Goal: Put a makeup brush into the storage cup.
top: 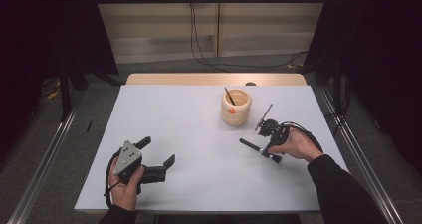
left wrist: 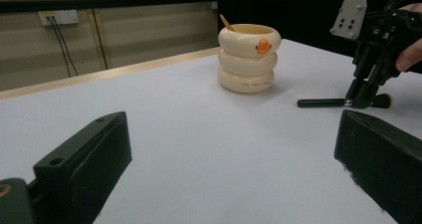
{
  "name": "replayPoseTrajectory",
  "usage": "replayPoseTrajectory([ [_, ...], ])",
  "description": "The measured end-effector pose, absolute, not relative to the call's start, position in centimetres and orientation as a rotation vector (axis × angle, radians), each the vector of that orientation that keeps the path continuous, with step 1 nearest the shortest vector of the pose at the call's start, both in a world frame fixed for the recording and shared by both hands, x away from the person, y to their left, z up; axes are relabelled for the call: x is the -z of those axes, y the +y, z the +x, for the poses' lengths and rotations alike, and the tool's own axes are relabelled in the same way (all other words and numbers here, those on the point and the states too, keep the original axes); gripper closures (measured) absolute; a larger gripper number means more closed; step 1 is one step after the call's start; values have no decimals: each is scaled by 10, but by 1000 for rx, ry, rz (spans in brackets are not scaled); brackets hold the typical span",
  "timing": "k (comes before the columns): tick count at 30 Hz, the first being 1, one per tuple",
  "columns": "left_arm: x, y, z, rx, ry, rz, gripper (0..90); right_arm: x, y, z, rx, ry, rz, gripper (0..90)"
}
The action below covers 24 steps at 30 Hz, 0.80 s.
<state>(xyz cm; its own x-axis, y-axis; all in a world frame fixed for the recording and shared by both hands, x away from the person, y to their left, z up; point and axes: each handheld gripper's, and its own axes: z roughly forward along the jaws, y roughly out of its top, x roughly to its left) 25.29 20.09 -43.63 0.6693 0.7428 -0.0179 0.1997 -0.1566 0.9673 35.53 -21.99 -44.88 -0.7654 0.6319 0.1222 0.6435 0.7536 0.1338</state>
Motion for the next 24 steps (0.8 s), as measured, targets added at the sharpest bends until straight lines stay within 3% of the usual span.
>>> replayPoseTrajectory([
  [24, 437, 201, 253, -558, 776, 1692, 13, 446, -226, 354, 312, -2886, -1008, 782],
])
